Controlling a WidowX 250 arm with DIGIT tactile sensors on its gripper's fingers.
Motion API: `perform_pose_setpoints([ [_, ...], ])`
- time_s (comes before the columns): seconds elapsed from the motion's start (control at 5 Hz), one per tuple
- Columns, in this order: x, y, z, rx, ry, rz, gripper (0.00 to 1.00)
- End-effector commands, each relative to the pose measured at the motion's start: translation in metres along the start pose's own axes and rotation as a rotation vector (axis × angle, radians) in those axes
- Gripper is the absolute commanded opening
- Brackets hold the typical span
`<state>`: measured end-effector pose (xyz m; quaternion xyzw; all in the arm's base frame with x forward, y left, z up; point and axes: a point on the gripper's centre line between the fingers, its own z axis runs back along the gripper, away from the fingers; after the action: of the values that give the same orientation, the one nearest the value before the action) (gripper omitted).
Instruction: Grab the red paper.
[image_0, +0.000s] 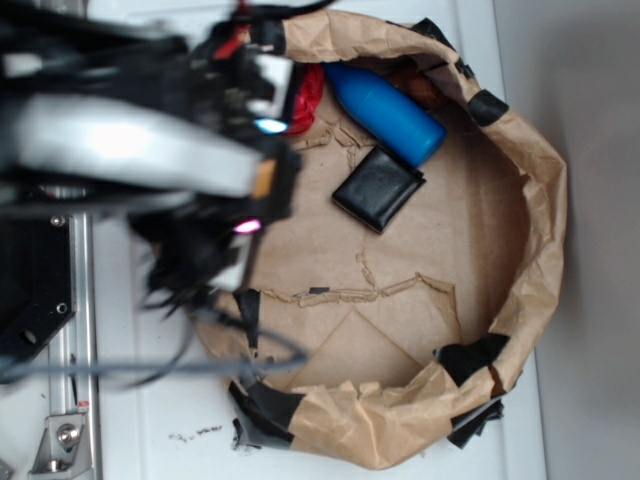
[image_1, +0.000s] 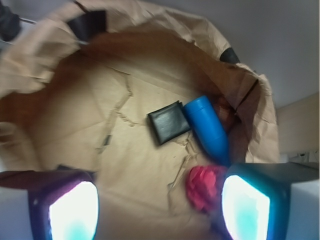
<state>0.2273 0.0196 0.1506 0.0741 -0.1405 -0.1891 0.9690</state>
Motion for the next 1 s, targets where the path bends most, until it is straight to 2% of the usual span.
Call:
perform_pose_setpoints([
  [0.0,0.001,0.032,-0.047,-0.080,0.101,-0.044,1.00],
  [0.2,-0.007,0.033,-0.058,0.002,0.138,-0.135,1.00],
  [0.4,-0.016,0.040,-0.067,0.034,0.135,-0.183,1.00],
  [0.8,-0.016,0.036,-0.063,0.031,0.112,-0.221,1.00],
])
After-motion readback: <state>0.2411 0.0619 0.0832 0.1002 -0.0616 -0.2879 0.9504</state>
